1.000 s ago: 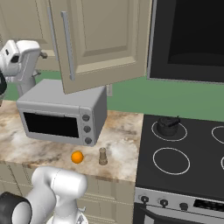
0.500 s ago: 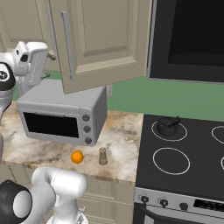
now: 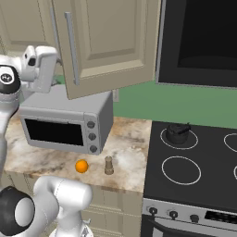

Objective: Pick the pan from the cabinet and place it on the stove. Then turn on the stove burner for the pan.

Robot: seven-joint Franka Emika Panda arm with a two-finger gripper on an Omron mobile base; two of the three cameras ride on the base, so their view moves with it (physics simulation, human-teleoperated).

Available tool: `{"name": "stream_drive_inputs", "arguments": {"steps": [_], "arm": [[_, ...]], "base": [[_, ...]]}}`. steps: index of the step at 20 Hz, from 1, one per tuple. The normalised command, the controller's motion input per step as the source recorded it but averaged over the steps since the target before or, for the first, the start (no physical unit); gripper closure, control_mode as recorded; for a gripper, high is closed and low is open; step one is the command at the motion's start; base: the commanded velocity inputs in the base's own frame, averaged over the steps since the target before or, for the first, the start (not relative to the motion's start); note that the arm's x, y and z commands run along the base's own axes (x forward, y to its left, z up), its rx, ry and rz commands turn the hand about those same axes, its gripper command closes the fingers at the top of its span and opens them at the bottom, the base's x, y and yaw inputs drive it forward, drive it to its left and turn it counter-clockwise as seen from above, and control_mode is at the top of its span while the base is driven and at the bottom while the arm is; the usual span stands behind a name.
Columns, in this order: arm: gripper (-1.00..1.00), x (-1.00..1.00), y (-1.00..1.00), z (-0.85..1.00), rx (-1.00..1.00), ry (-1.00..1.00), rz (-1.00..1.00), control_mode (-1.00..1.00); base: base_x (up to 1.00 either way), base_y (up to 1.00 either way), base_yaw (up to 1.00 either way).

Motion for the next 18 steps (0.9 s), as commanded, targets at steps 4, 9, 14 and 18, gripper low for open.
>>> {"name": "stream_drive_inputs", "arguments": {"steps": [4,9,14,18], "arm": [[-1.00,0.00,-0.28,-0.14,-0.01,0.04,-0.10,-1.00],[-1.00,-0.22,-0.36,-0.09,0.00,0.01,-0.12,-1.00],[-1.00,-0.55,-0.41,-0.06,0.00,0.00,-0.14,-1.00],[-1.00,-0.93,-0.40,-0.01,0.00,-0.04,-0.16,-1.00]], "base": [[0.00,0.00,0.00],[0.00,0.00,0.00],[0.00,0.00,0.00],[0.00,0.00,0.00]]}}
